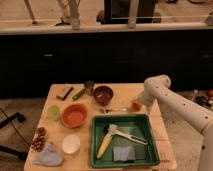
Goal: Place apple in paper cup
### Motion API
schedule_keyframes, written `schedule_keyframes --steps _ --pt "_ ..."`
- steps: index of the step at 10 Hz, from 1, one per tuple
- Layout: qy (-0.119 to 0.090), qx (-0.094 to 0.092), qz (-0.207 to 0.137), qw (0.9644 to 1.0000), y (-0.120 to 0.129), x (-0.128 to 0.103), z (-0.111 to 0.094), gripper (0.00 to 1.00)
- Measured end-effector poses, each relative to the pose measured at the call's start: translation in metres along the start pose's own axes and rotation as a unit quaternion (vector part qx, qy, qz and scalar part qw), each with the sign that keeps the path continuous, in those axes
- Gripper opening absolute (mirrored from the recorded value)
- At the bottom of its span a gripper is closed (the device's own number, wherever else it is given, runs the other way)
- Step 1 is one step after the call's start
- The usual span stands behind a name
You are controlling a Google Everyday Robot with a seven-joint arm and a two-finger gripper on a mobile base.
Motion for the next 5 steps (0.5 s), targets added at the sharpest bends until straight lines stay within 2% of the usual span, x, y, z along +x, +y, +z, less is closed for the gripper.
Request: schedule_keyframes --steps 3,5 --pt "-0.017 -0.003 -0.020 0.9997 -0.009 0.004 0.000 0.80" --pt "-0.036 -0.026 -0.054 0.9975 -0.014 0.003 0.004 0.80"
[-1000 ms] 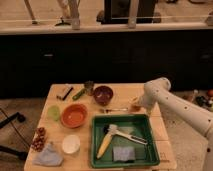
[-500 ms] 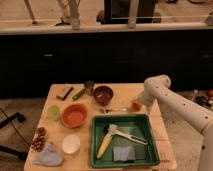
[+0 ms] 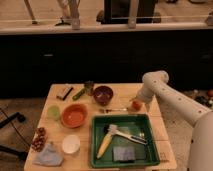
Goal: Place apple in paper cup
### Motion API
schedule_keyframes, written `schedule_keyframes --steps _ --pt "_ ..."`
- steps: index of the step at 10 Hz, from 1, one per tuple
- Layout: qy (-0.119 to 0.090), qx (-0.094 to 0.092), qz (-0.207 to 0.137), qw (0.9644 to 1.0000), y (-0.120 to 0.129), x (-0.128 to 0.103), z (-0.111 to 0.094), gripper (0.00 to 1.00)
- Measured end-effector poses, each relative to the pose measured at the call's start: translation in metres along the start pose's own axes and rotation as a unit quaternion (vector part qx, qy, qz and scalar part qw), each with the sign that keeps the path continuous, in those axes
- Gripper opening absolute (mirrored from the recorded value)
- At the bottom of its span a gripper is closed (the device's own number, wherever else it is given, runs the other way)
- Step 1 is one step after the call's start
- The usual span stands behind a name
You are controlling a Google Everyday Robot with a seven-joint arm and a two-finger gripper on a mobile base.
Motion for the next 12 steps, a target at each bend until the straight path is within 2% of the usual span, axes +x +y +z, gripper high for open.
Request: schedule_keyframes --steps 3,6,12 --pt "-0.021 -0.015 -0.031 0.9992 0.001 0.002 0.000 0.80" --pt "-0.024 -0.014 -0.046 0.9986 0.002 0.007 -0.001 0.80" --pt "0.004 0.000 -0.092 0.9957 0.003 0.012 -0.002 0.80"
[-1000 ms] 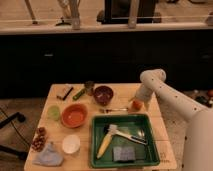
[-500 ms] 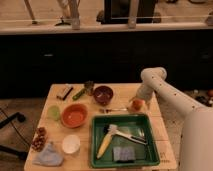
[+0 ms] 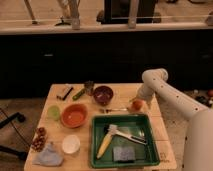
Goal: Place apple in paper cup
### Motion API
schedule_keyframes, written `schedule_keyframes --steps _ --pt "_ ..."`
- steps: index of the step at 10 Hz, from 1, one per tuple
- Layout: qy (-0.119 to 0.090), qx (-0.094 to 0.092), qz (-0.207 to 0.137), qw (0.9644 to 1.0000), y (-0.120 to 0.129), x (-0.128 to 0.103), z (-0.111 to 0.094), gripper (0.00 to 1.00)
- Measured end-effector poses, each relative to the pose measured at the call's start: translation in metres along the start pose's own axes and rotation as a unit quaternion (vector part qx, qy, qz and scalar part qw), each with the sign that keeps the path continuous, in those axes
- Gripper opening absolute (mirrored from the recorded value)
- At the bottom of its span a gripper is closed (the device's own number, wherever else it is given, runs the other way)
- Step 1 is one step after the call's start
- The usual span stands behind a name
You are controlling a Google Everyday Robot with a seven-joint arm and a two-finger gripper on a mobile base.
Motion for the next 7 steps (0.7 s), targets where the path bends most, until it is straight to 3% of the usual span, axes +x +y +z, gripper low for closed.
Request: schedule_keyframes --steps 7 --pt "0.015 0.017 -0.051 0.9984 -0.017 0.005 0.002 0.80"
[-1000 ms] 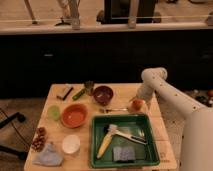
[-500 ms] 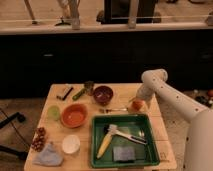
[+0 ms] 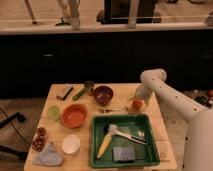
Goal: Place apple in paper cup
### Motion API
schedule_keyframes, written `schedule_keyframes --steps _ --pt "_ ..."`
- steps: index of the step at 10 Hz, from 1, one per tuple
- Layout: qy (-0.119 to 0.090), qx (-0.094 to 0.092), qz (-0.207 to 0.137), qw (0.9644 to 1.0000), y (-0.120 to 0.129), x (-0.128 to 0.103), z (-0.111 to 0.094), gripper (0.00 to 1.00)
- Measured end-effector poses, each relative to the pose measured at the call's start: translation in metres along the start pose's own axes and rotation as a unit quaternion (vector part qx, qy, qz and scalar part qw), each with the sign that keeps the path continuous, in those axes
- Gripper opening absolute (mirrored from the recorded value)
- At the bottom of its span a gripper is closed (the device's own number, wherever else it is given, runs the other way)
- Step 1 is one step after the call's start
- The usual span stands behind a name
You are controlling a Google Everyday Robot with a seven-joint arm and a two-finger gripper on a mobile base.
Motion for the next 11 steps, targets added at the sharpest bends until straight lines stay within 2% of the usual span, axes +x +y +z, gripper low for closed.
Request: schedule_keyframes --steps 3,5,7,11 --pt "-0.002 0.005 -0.002 1.0000 -0.0001 0.0028 0.0014 0.78" --pt "-0.006 0.006 -0.002 1.0000 0.0022 0.0027 0.0027 0.61" --pt "-0.011 0.006 -0.001 0.9999 0.0036 0.0016 0.0040 0.39" --pt "-0.012 0.006 0.002 0.9999 0.0013 0.0011 0.0027 0.02"
